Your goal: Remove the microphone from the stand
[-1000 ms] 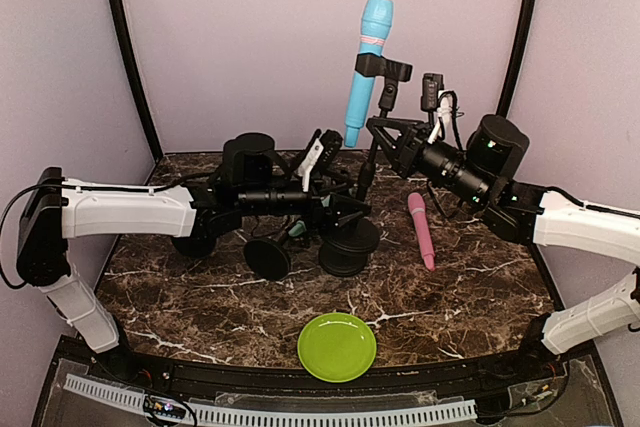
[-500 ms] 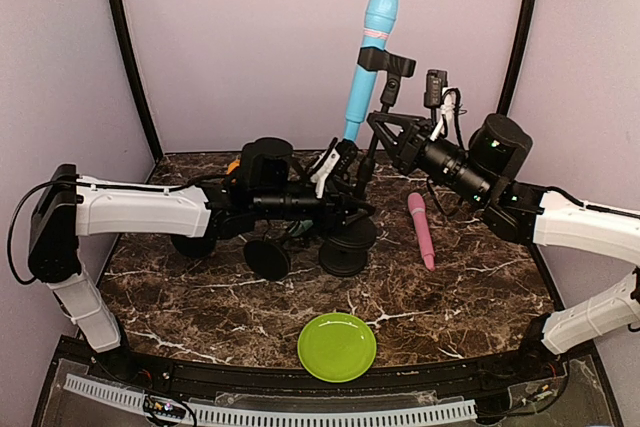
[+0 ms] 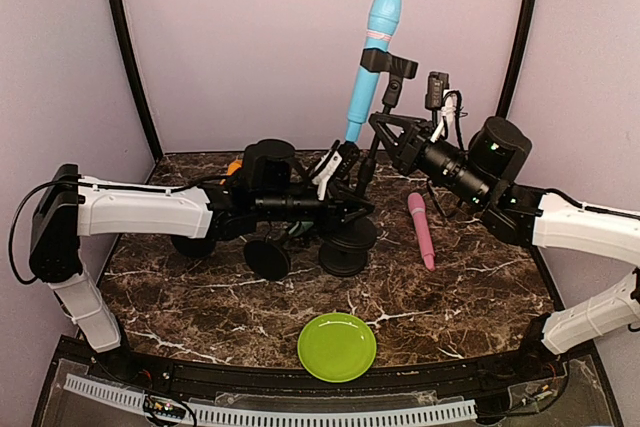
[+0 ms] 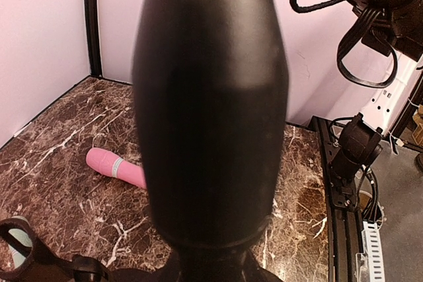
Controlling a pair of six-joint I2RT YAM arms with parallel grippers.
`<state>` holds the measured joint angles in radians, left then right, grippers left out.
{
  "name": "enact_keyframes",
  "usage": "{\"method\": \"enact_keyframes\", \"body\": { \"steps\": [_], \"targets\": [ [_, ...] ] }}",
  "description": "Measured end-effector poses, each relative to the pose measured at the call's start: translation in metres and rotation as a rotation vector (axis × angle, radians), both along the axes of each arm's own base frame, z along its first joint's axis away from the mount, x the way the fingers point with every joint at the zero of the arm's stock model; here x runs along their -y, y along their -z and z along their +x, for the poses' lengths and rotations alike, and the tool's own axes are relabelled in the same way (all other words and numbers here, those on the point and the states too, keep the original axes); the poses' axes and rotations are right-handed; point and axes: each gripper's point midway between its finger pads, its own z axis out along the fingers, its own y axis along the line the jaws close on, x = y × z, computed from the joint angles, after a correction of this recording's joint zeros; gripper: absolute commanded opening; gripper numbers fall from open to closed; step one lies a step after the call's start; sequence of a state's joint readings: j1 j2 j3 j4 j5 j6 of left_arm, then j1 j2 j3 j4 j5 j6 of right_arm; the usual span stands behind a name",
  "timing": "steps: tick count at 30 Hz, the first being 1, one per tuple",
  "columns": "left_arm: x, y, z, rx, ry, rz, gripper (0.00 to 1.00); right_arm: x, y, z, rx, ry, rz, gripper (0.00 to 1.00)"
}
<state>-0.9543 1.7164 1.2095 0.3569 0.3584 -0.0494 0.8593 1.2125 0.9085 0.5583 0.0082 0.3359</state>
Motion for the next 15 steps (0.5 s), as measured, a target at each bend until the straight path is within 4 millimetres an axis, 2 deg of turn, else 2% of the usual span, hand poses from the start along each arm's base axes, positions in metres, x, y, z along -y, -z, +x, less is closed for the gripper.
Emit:
{"method": "enact_keyframes", "body": {
  "steps": [1,3,5,7,8,10,12,14,15],
  "targets": [
    [0.000,0.000,0.000,0.001,0.000,-0.001,0.00,0.000,0.000,0.000,0.000,0.001,0.000,0.03],
    [0.000,0.000,0.000,0.001,-0.001,-0.002,0.00,0.000,0.000,0.001,-0.001,0.004,0.000,0.23],
    [0.000,-0.001,0.001,0.000,-0.004,-0.003,0.00,0.001,0.000,0.001,-0.002,0.006,0.002,0.49],
    [0.000,0.000,0.001,-0.006,-0.012,-0.003,0.00,0.002,-0.004,0.000,0.005,0.010,0.017,0.67],
    [0.000,0.001,0.001,-0.012,-0.016,-0.003,0.00,0.004,-0.007,0.000,0.013,0.014,0.026,0.74],
    [0.000,0.000,0.003,-0.020,-0.028,-0.009,0.00,0.008,-0.010,-0.002,0.022,0.019,0.035,0.82],
    [0.000,-0.003,0.004,-0.023,-0.037,-0.025,0.00,0.011,-0.009,-0.004,0.015,0.021,0.040,0.87],
    [0.001,-0.008,0.006,-0.021,-0.046,-0.046,0.00,0.015,-0.004,-0.007,0.009,0.025,0.035,0.87],
    [0.001,-0.011,0.006,-0.020,-0.048,-0.057,0.00,0.018,-0.001,-0.007,0.002,0.030,0.033,0.84]
  ]
}}
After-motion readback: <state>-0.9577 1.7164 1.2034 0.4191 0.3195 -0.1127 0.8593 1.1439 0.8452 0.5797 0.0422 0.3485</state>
